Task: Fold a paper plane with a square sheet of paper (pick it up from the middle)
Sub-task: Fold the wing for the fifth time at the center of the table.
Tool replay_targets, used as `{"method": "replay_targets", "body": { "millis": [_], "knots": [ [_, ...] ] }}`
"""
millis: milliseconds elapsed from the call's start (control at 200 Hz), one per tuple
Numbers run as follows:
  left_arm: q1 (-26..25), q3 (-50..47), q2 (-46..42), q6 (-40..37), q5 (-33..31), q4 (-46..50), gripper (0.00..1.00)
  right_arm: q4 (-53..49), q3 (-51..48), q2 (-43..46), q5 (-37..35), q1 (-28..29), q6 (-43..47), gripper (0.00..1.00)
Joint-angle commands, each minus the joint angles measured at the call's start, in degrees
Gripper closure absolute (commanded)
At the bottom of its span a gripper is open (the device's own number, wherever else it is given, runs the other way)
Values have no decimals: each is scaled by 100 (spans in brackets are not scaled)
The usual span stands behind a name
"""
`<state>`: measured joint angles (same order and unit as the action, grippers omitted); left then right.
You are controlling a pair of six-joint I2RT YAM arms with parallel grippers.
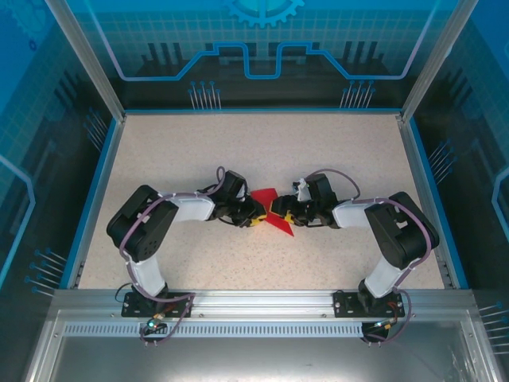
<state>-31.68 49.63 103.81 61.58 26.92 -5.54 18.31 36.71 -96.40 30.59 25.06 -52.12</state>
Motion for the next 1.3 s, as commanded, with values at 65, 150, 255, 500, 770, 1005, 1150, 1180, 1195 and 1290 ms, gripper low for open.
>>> {"method": "replay_targets", "body": {
  "millis": [65, 150, 255, 500, 770, 1005, 1150, 1180, 1195, 1290],
  "knots": [
    [-32, 49, 135, 96, 413, -549, 87, 181, -157, -6, 381, -106, 117, 33],
    [-32, 12, 75, 65, 376, -450, 94, 390, -239, 323, 480, -120, 361, 33],
    [-40, -15, -65, 70, 326, -261, 99, -663, -12, 949, -67, -51, 1244, 32],
    [-58, -145, -581, 199, 94, 195, 100, -1267, -427, 2421, -1769, 448, 3085, 9],
    [-129, 66, -660, 280, 57, 493, 99, -541, -875, 2620, -4075, 1949, 5134, 2],
    [-134, 192, -654, 389, 33, 642, 99, 661, -1289, 2004, -4360, 2259, 6145, 21],
    [-136, 223, -665, 422, 9, 716, 99, 1131, -1240, 1677, -4444, 2459, 6437, 24],
    [-135, 223, -660, 436, 3, 719, 99, 1290, -1245, 1601, -4484, 2492, 6439, 24],
    [-129, 223, -662, 434, 1, 725, 99, 1363, -1242, 1546, -4507, 2502, 6442, 24],
    [-128, 249, -686, 460, -20, 765, 99, 1750, -1227, 1189, -4738, 2576, 6483, 26]
  ]
}}
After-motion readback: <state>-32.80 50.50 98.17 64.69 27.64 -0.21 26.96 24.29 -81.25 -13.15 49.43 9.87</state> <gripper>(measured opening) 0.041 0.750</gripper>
